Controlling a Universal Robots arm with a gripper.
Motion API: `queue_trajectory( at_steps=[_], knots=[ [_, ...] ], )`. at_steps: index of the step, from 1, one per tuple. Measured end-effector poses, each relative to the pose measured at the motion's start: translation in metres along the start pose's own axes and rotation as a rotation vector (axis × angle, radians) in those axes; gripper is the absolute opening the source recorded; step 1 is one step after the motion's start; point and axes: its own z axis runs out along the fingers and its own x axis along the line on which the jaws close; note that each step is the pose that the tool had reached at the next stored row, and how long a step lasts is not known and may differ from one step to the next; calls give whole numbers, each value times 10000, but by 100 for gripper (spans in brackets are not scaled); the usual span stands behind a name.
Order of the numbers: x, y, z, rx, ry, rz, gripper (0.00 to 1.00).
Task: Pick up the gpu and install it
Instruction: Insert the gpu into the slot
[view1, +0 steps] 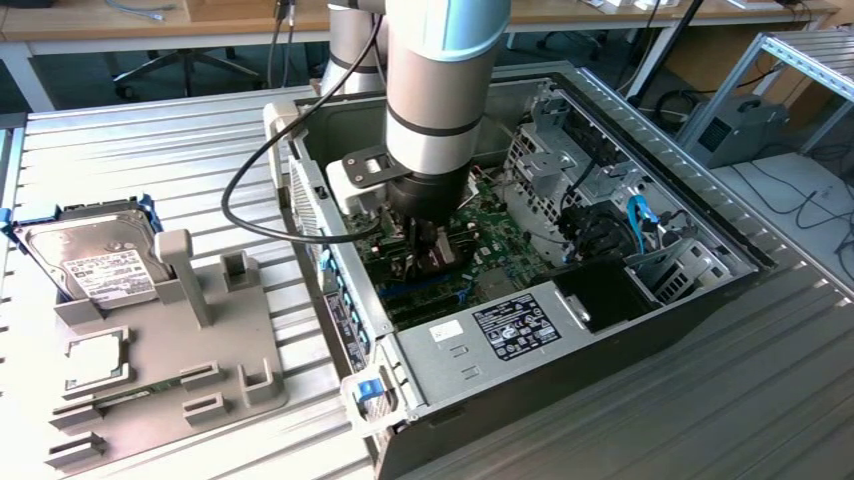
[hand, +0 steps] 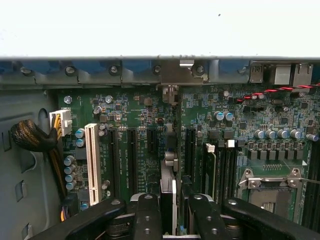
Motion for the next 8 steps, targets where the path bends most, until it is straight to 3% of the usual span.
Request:
queue_trajectory(
  at_steps=[8],
  knots=[
    [1,2,16,-1,1,0,26]
  ],
)
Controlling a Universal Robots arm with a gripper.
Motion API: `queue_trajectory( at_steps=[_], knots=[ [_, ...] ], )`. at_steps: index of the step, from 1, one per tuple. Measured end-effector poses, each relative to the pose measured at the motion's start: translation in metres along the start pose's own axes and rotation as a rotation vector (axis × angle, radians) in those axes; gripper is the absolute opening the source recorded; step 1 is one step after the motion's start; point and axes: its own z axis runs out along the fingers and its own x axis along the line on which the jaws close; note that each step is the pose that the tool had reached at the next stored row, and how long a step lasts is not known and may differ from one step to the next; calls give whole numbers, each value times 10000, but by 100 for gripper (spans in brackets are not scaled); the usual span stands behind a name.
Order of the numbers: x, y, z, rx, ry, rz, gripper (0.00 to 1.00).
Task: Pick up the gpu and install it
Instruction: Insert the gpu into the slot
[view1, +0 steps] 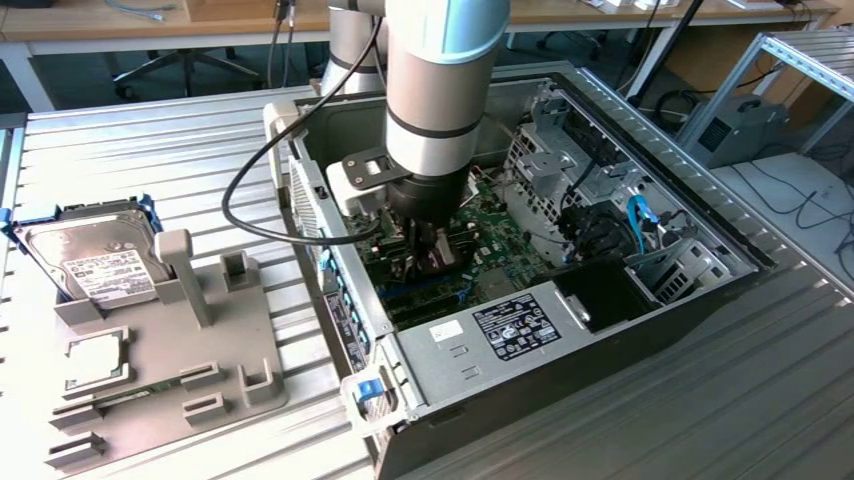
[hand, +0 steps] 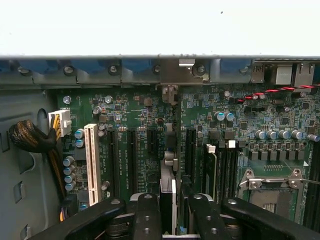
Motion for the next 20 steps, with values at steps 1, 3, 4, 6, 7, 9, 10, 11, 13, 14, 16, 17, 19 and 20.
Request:
queue_trajectory(
  at_steps=[1,3,4,6,7,9,10,11,13,14,16,17,19,20],
  knots=[
    [0,0,0,1,0,0,26],
    [0,0,1,1,-1,0,26],
    [0,0,1,2,-3,0,27],
    [0,0,1,2,-2,0,33],
    [0,0,1,1,-2,0,33],
    [0,0,0,0,-1,1,40],
    [0,0,0,1,-1,0,40],
    [0,0,-2,1,2,0,40],
    [0,-3,-27,-1,51,-5,40],
    [-2,-6,-69,0,65,-6,40],
    [-9,-13,-152,0,92,-8,40],
    [-12,-16,-187,0,106,-8,40],
    [-16,-23,-254,1,109,-10,40],
    [-17,-25,-287,0,113,-9,40]
  ],
)
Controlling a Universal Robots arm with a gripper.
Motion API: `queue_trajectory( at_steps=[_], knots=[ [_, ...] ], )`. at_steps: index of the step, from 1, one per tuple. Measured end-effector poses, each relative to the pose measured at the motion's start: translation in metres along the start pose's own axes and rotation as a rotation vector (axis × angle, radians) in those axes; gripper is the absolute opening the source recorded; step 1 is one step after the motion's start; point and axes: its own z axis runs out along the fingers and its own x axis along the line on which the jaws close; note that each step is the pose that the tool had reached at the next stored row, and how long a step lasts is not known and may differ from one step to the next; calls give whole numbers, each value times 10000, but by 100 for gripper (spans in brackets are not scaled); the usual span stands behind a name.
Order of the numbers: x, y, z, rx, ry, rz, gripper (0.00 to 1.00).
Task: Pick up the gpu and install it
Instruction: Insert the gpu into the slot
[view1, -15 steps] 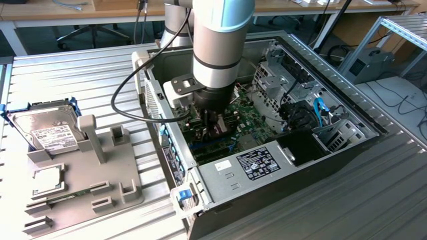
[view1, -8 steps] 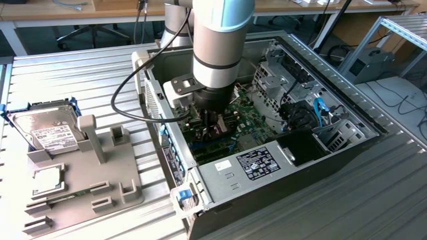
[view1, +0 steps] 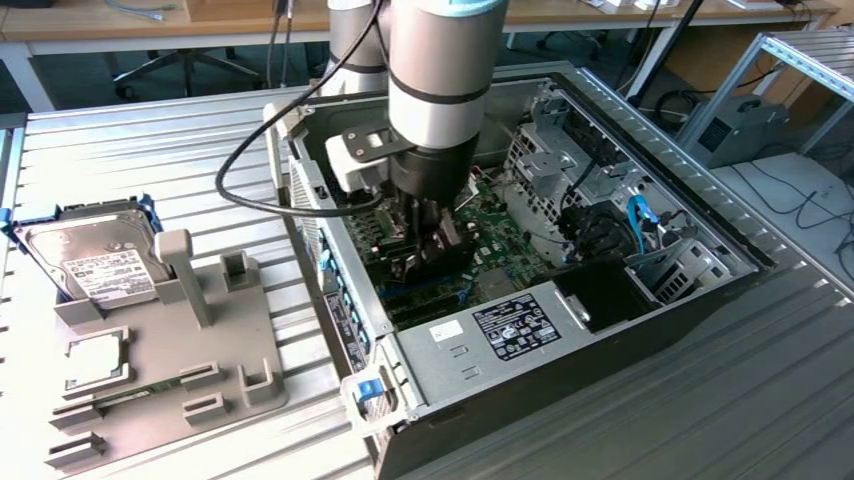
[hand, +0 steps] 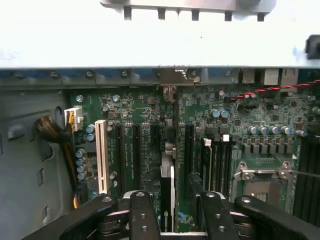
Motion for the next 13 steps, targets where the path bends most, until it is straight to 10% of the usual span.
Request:
queue_trajectory(
  at_steps=[8,13],
  knots=[
    [-27,-45,-152,-37,18,-1,32],
    [-31,-249,-134,-360,19,2,11]
  ],
)
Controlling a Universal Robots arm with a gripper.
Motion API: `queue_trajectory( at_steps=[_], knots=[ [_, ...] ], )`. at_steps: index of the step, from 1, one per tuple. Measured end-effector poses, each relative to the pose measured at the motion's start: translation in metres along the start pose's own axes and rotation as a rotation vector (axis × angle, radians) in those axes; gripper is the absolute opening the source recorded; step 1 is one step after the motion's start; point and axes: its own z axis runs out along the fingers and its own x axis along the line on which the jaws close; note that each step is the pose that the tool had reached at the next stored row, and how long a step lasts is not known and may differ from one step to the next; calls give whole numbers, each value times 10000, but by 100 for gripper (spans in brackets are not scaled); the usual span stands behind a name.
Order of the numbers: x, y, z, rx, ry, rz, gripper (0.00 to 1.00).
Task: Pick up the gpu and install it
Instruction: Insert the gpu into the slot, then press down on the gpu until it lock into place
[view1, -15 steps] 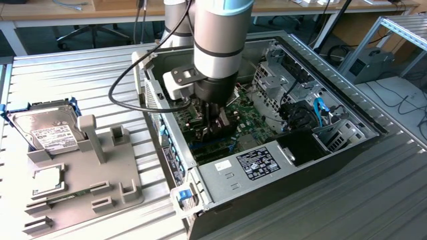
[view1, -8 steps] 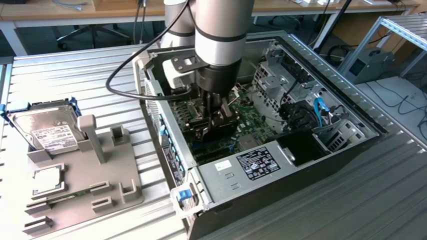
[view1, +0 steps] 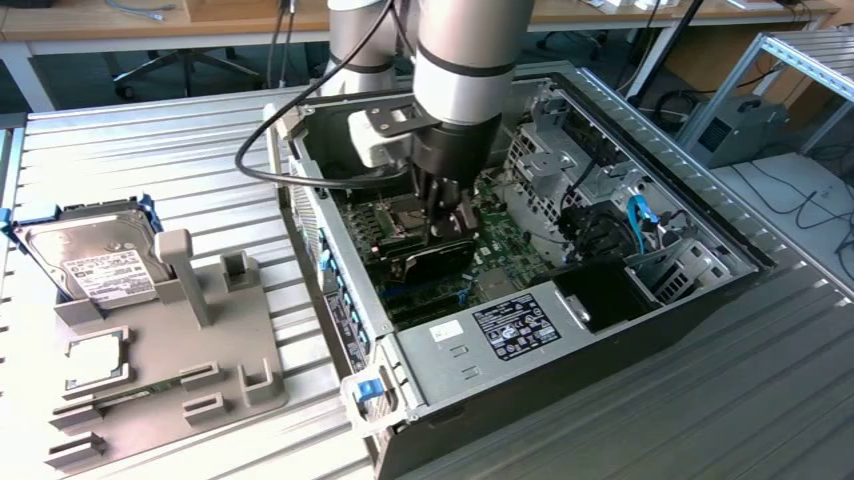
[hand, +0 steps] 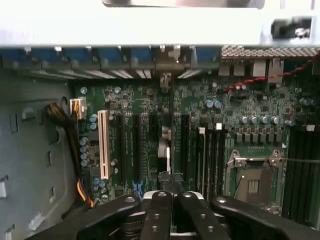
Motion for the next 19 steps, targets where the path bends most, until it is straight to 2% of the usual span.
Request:
queue_trajectory(
  at_steps=[3,5,7,9,18,19],
  knots=[
    [-1,-141,8,-236,0,-1,11],
    [-1,-203,11,-324,0,-2,11],
    [-2,-250,13,-384,1,-9,11],
    [-2,-259,14,-399,0,-9,11],
    [-2,-260,14,-401,1,-9,11],
    [-2,-206,39,-401,1,-9,11]
  ],
)
